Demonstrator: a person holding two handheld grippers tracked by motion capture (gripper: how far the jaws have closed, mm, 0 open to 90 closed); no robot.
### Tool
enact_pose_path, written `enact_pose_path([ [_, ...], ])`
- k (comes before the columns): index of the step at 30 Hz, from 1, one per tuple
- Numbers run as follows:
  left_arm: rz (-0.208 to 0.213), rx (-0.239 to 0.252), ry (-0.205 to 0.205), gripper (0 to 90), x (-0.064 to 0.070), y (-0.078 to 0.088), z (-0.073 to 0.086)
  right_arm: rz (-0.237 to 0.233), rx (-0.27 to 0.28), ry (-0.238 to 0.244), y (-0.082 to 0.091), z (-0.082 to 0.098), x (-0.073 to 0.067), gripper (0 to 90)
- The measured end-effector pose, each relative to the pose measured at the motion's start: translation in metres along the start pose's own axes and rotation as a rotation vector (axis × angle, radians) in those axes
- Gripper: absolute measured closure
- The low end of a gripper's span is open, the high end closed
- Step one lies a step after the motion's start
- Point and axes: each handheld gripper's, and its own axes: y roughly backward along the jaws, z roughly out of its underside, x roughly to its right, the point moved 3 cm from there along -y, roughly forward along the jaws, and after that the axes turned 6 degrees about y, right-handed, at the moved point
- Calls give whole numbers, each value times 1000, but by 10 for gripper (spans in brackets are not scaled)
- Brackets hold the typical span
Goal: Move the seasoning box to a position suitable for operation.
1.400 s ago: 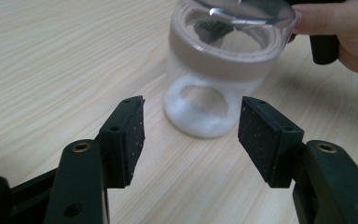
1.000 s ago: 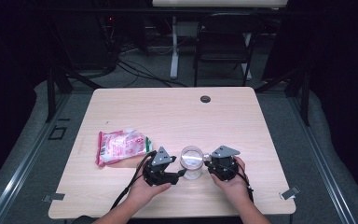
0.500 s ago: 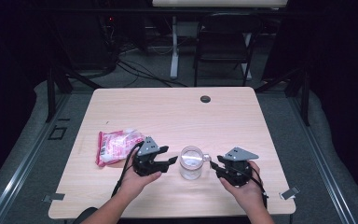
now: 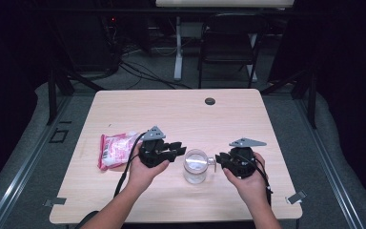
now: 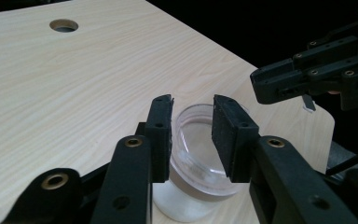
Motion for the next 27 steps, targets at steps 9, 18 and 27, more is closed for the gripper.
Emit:
enact_pose_path([
  [9, 15, -26, -7, 708, -10, -5, 18, -31, 2, -65, -4, 0, 0, 789],
  [18, 7, -80, -60, 819, -8, -7, 31, -82, 14, -84, -7, 2, 2, 839],
  [27, 10, -147, -72, 899, -5, -16, 44, -119, 11, -106, -12, 3, 3, 858],
])
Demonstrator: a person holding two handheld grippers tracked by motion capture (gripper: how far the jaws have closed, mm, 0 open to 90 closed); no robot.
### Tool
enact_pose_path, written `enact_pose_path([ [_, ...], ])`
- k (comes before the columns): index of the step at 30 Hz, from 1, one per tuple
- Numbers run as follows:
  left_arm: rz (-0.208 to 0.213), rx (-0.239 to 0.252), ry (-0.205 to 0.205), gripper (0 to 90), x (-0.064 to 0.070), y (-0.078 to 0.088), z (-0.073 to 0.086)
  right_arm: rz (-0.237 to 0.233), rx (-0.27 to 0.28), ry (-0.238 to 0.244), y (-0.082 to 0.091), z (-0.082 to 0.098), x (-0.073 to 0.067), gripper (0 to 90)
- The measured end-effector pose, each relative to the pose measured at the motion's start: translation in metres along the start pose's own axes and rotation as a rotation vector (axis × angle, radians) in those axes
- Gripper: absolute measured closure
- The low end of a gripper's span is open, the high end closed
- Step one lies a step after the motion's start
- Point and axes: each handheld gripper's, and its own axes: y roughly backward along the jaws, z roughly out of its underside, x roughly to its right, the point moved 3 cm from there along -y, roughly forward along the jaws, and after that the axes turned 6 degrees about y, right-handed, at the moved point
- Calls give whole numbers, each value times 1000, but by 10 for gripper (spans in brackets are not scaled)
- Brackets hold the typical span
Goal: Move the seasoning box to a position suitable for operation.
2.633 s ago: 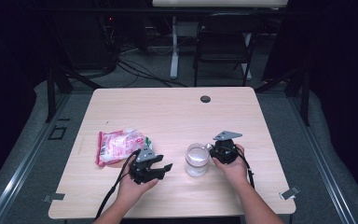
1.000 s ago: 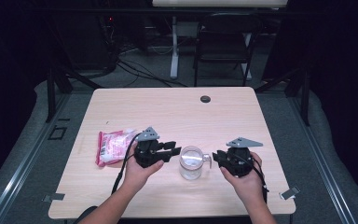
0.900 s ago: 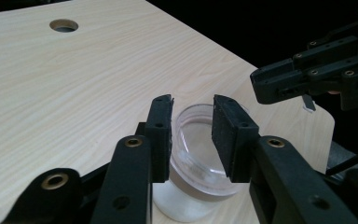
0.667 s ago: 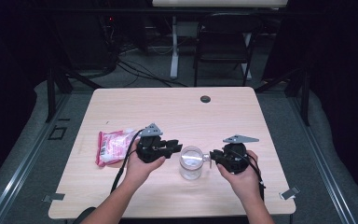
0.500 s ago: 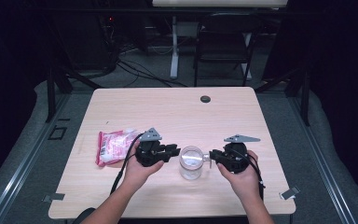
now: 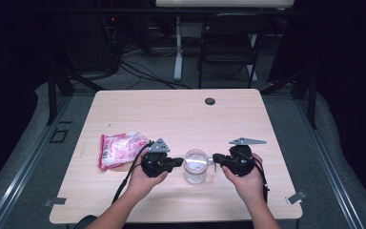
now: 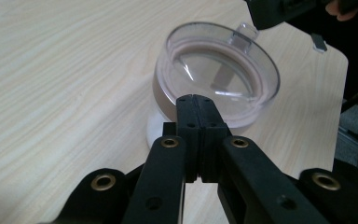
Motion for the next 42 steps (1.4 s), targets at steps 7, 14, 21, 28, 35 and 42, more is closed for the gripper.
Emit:
enact_pose_path([
  [7, 1, -26, -5, 900, 1, -2, 6, -4, 3, -9, -3, -1, 0, 871],
  [14, -2, -46, -8, 900, 2, -4, 10, 6, 11, -3, -5, -3, 1, 871],
  [21, -3, -50, -15, 900, 3, -5, 11, 7, 15, 0, -6, -3, 1, 871],
  [28, 19, -31, -22, 899, 7, -4, 10, 9, 20, 5, -6, -2, 1, 871],
  [35, 25, -14, -34, 894, 11, -3, 7, 11, 21, 13, -5, -1, 1, 846],
  [42, 36, 16, -52, 856, 17, -3, -2, -8, 28, 82, 5, 1, -6, 698],
])
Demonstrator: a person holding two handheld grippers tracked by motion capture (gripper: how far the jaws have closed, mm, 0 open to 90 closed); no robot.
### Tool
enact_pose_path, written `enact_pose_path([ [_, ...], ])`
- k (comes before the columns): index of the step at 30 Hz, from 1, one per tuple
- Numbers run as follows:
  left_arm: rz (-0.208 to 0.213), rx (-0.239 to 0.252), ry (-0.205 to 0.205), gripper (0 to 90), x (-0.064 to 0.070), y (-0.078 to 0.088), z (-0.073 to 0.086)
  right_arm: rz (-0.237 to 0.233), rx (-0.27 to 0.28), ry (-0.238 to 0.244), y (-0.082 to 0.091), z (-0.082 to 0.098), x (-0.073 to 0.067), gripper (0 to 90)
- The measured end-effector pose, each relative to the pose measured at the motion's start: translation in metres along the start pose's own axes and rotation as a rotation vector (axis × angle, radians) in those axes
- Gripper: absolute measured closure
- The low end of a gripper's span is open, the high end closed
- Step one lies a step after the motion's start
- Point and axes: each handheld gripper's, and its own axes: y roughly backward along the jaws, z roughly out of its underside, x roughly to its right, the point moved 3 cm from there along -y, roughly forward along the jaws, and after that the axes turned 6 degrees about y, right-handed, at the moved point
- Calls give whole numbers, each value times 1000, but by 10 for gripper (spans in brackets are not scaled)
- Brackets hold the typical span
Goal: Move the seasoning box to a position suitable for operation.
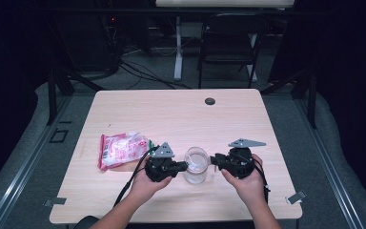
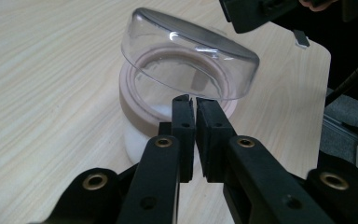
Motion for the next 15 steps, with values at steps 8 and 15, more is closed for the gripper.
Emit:
enact_pose_path([
  [8, 2, 38, 1, 748, 1, -2, -9, -17, 26, 117, 13, 0, -18, 563],
  [15, -12, 74, 15, 636, 1, -3, -13, -16, 24, 225, 10, 3, -32, 480],
])
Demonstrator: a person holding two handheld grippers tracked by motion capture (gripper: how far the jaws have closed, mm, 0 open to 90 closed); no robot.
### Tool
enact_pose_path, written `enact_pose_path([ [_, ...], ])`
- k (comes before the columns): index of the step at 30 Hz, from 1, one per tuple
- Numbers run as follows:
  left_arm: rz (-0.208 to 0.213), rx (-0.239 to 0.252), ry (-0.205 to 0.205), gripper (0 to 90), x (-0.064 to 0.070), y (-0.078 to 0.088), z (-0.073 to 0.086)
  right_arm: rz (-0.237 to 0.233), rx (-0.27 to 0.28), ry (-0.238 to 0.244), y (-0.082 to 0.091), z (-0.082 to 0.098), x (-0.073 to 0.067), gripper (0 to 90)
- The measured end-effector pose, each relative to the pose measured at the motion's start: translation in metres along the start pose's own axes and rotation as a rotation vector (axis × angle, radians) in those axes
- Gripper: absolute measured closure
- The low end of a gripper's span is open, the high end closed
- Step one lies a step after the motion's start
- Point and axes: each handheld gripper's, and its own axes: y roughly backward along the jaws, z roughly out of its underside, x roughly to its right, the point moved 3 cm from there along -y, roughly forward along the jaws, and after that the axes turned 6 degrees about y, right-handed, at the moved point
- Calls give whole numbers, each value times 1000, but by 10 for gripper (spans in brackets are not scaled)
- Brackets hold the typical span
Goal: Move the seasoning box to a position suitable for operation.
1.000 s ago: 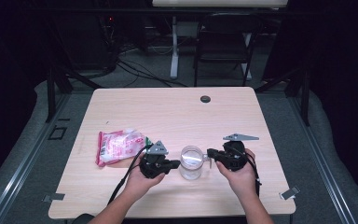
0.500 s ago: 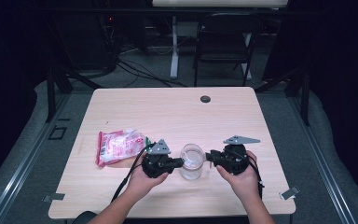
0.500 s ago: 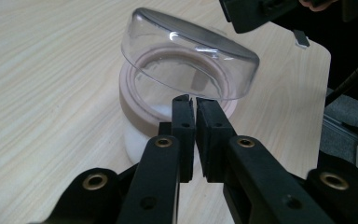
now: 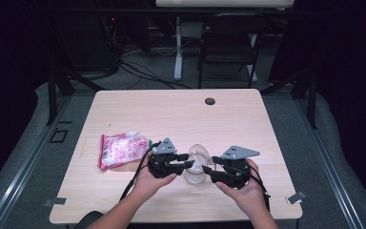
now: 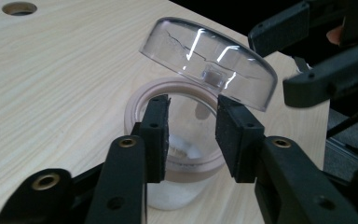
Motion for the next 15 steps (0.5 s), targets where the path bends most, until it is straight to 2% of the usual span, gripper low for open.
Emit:
enact_pose_path([
  [4, -8, 12, 1, 601, 0, -1, 0, 24, -17, 49, -5, 1, -4, 443],
  [10, -18, 23, -4, 538, 1, -1, 0, 49, -36, 94, -13, 2, -9, 424],
  [15, -23, 21, -10, 518, 0, -1, 0, 80, -28, 105, -16, 3, -10, 434],
])
